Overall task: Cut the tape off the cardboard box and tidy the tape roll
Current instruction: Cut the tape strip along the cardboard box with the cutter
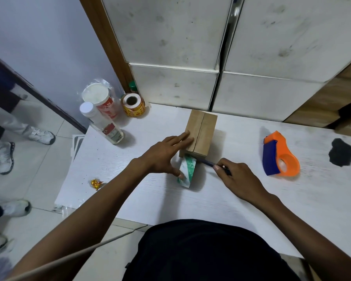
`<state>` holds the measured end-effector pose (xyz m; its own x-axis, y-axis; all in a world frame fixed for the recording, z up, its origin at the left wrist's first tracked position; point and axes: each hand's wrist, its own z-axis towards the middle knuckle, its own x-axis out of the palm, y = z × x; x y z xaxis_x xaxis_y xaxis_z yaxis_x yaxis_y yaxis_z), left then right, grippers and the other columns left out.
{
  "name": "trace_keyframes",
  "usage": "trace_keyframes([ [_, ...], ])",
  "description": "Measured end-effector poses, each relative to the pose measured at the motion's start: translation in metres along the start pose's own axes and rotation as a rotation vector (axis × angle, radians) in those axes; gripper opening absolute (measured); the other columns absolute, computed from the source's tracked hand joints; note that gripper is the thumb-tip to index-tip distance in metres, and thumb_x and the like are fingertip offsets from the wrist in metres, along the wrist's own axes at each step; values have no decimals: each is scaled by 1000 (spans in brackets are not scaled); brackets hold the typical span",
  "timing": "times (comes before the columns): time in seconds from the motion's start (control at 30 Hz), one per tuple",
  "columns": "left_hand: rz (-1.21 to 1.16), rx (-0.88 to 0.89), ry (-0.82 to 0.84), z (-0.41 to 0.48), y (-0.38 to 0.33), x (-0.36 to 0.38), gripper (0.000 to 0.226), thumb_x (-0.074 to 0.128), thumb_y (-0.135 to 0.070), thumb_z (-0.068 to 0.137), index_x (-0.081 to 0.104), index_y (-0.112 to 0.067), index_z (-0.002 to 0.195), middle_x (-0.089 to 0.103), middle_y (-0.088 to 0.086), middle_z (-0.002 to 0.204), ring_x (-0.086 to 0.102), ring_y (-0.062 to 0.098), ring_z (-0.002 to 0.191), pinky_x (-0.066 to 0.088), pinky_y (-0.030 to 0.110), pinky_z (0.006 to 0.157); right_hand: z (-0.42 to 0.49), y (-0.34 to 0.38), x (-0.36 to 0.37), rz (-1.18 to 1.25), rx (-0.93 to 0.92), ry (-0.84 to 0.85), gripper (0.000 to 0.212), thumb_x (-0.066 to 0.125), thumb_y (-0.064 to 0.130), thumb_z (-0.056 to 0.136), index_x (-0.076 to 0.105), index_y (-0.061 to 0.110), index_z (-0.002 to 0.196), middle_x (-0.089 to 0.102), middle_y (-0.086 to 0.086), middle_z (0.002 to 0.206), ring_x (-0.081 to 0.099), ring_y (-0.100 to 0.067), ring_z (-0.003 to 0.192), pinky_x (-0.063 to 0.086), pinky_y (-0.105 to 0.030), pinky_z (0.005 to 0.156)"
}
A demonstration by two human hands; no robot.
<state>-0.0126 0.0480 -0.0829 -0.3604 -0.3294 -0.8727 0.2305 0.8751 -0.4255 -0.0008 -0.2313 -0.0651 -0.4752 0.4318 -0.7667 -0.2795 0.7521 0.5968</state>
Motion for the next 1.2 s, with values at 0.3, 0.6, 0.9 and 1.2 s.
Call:
trace_keyframes([
  [0.3,39,-44,28,-3,-7,-2,131,86,-58,57,1,-39,154,-7,-15,165,31,26,144,54,47,96,3,8,8,-54,13,15,24,48,46,97,57,26,89,55,2,56,57,-18,55,36,-30,48],
  [0.6,57,-83,28,-7,-13,-3,133,89,-52,55,0,-38,154,-10,-17,164,44,28,132,58,43,81,6,19,17,-100,26,-57,27,48,48,95,57,23,89,47,7,53,57,-25,57,38,-31,47],
  [0.9,96,-160,75,-2,-24,-10,133,90,-52,54,4,-34,154,-13,-17,164,57,28,122,57,40,76,6,42,16,-283,-12,-105,32,46,47,97,63,24,111,74,-7,80,68,-31,70,49,-31,55],
  [1.2,83,-238,110,-2,-33,-13,134,92,-50,51,7,-34,154,-13,-19,163,66,35,103,48,35,69,6,54,14,-355,55,-153,39,46,51,94,73,23,96,73,-9,75,68,-33,73,41,-29,53],
])
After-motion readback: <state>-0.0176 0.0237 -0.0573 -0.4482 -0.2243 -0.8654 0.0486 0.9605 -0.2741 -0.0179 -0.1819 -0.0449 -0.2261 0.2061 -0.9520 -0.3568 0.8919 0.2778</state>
